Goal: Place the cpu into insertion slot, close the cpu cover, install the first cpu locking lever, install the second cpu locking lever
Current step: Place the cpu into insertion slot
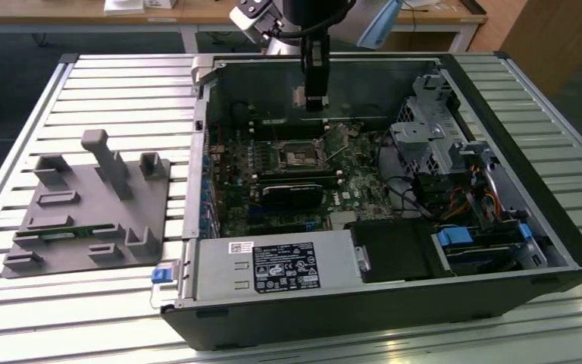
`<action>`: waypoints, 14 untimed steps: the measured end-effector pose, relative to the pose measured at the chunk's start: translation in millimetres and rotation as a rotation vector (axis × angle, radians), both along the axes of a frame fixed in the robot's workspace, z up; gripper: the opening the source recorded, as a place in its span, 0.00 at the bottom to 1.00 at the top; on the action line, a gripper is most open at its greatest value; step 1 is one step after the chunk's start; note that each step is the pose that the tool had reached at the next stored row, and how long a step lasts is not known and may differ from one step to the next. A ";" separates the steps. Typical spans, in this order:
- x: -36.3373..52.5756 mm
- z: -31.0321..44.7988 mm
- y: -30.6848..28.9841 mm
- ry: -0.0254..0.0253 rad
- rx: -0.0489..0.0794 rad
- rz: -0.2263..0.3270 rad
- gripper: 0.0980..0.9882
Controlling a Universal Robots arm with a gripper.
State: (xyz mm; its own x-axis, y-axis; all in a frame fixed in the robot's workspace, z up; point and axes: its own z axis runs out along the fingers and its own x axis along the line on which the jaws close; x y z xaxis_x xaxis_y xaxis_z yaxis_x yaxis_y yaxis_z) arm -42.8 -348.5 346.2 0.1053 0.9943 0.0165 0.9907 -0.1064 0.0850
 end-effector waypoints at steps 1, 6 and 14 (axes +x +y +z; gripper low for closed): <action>0.0 -1.0 0.0 -0.0001 0.000 0.018 0.49; 0.0 -4.4 0.6 -0.0001 0.000 0.076 0.49; 0.0 -5.6 0.6 -0.0003 0.000 0.077 0.49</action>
State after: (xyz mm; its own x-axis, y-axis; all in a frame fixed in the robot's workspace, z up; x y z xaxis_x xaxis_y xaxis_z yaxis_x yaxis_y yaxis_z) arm -42.8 -347.9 340.6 0.0282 0.9995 0.0161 0.9959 -0.0295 0.0853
